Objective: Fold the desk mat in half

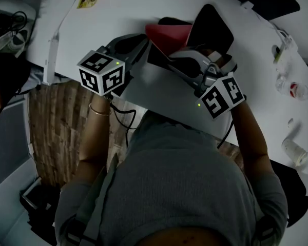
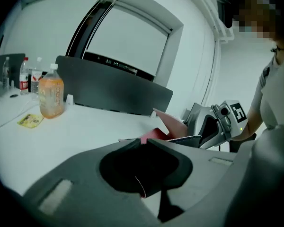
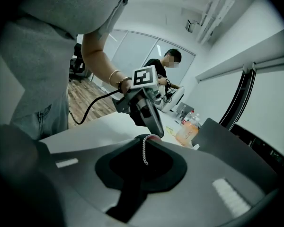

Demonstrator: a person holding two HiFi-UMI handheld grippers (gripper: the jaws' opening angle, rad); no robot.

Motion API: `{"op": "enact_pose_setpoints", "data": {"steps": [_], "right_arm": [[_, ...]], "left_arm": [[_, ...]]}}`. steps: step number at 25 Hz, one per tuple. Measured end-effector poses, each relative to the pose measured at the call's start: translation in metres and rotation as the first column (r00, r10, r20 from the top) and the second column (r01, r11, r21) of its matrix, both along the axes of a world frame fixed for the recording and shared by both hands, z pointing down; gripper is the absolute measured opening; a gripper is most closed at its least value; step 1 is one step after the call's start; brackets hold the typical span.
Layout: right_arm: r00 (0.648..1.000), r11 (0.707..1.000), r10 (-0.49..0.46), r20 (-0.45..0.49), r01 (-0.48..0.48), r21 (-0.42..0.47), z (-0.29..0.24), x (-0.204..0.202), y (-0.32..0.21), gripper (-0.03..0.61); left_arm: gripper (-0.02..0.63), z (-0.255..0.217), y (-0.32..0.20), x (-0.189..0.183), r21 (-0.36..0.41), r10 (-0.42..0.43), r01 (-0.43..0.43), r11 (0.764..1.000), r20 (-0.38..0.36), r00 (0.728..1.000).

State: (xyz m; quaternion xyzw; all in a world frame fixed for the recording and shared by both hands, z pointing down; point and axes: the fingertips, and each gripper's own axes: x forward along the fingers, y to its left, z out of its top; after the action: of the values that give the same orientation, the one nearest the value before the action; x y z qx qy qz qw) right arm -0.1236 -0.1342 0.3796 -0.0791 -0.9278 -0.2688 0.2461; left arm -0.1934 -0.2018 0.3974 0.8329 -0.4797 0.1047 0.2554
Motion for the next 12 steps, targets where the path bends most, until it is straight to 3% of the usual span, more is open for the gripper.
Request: {"op": "enact_pose_setpoints", "data": {"steps": [4, 9, 12], "right_arm": [[1.000, 1.000, 0.014, -0.007, -0.014, 0.025, 0.0014, 0.0009, -0.0031, 0.029], [1.000, 0.999, 0.014, -0.009, -0.014, 0.052, 0.0033, 0.0008, -0.0034, 0.029], [1.000, 0.998, 0.019, -0.009, -0.019, 0.065, 0.0038, 0.0028, -0.0053, 0.029]], "left_arm": [[0.092, 0.0059, 0.0017, 0.0076, -0.076, 0.016, -0.022, 0.997, -0.075, 0.997], [0.144, 0.0047, -0.0052, 0.0060, -0.094, 0.025, -0.031, 0.995, -0.068, 0.997], [0.155, 0.0011, -0.0044, 0.0046, -0.105, 0.020, -0.031, 0.994, -0.100, 0.995]]}}
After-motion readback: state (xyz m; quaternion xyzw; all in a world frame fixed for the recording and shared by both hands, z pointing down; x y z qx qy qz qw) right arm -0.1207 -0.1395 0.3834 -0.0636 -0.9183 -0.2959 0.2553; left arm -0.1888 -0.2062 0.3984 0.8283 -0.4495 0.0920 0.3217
